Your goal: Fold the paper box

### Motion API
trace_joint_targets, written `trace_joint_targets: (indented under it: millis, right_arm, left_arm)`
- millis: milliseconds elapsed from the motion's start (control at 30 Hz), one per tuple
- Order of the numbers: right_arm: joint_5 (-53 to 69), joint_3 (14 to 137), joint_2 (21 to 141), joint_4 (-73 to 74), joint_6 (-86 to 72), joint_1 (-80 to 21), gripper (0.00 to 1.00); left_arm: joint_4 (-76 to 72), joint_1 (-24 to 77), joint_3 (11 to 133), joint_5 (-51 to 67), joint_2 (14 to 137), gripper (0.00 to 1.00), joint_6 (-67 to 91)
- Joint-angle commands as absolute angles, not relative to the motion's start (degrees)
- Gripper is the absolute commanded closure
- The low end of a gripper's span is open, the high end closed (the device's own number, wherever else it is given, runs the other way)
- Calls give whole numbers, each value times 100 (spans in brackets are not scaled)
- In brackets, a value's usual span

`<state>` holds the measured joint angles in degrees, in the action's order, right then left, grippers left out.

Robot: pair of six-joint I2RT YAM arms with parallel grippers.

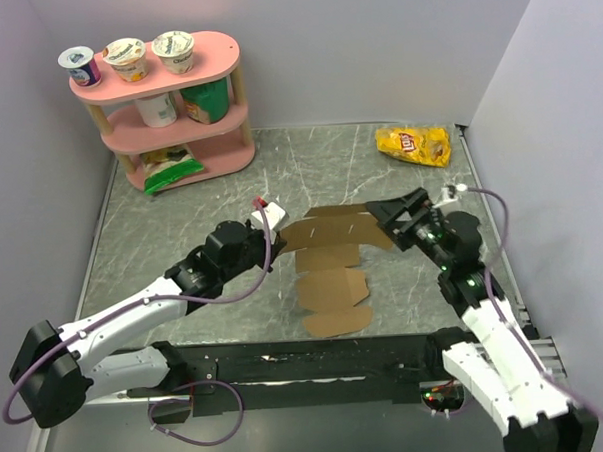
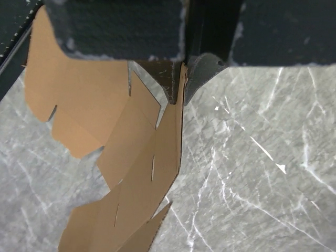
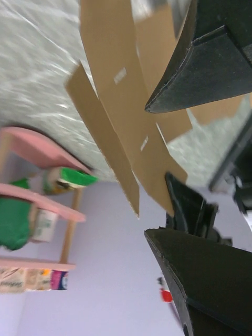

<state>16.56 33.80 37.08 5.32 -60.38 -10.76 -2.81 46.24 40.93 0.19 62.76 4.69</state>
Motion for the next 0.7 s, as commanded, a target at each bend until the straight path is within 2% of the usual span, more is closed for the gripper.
trace_joint_targets:
  millis: [0,367,467,667]
  right_arm:
    - [1284,3463,4454,-289,-7100,-1633,4]
    - [335,3261,5334,-913,-7603,-2214,7]
    - [202,3121,5589,-1298,-7603,-2329,11]
    - [53,2840,6091,-1635,-7673,-2592,30]
  left_arm:
    - [-633,5000,4069,-773,6126,99,62]
    - [-659,5519,4025,-1318,6161,99,-264]
    - [-624,5519,4052,-1318,6205,99,-211]
    - [-563,5511,4122,-1423,6407,99,-132]
